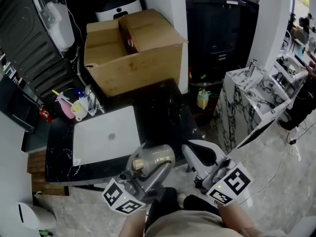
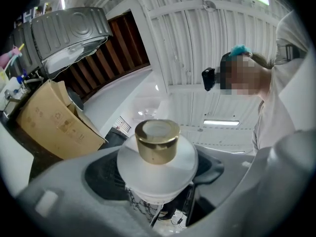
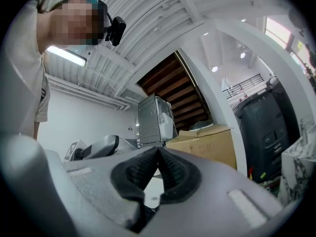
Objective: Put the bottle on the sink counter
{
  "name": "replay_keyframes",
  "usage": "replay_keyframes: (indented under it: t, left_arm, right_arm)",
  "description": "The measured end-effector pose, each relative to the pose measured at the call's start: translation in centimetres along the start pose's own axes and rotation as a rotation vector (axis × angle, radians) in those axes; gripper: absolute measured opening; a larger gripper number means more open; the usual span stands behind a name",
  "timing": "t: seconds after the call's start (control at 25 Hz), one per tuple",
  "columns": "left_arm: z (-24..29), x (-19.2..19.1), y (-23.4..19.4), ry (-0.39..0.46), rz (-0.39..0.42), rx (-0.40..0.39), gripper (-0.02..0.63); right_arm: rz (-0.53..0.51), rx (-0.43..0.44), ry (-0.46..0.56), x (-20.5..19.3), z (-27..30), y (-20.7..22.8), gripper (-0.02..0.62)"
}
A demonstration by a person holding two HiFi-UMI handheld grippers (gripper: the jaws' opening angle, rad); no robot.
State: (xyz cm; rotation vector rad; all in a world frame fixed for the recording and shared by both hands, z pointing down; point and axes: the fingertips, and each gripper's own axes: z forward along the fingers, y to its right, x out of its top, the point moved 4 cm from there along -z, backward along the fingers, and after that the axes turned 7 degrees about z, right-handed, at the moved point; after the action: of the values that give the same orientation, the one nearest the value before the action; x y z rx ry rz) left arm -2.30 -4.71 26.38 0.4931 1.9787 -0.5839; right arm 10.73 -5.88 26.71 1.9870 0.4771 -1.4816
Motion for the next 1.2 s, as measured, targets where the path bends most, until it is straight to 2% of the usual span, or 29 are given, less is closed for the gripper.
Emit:
replay_keyframes:
  t: [0.28,0.56,0.76,0.96,1.2]
  left_arm:
    - [0.8,0.0,-3.2,-0.003,-0.017,-0.010,0.334]
    - [2.5,0.4,-8.5,-0.024,-0.037,-0.037,0.334]
    - [3.2,1.3,-13.2,-0.016,-0.051,-0.053,0.334]
    - [4.3,1.7,-17.4,-0.007,-0.069,-0.065,0.334]
    - [5.1,1.5,-20.3,-0.031,-0.064,-0.098,0.334]
  right_arm:
    - [0.011,-0.028,-0.009,-0.7,2.3,1.7,0.003]
    - [-0.016,-0.076,-0.015,-0.5,6.9,4.2,0.003]
    - [0.032,-0.086,0.003,-0.8,11.2,5.8,0.003]
    - [-0.035,-0.120,-0.003,-0.4,14.5,6.7,0.003]
    - [-0.026,-0.154,0.056,0.3,17.5,7.7,0.003]
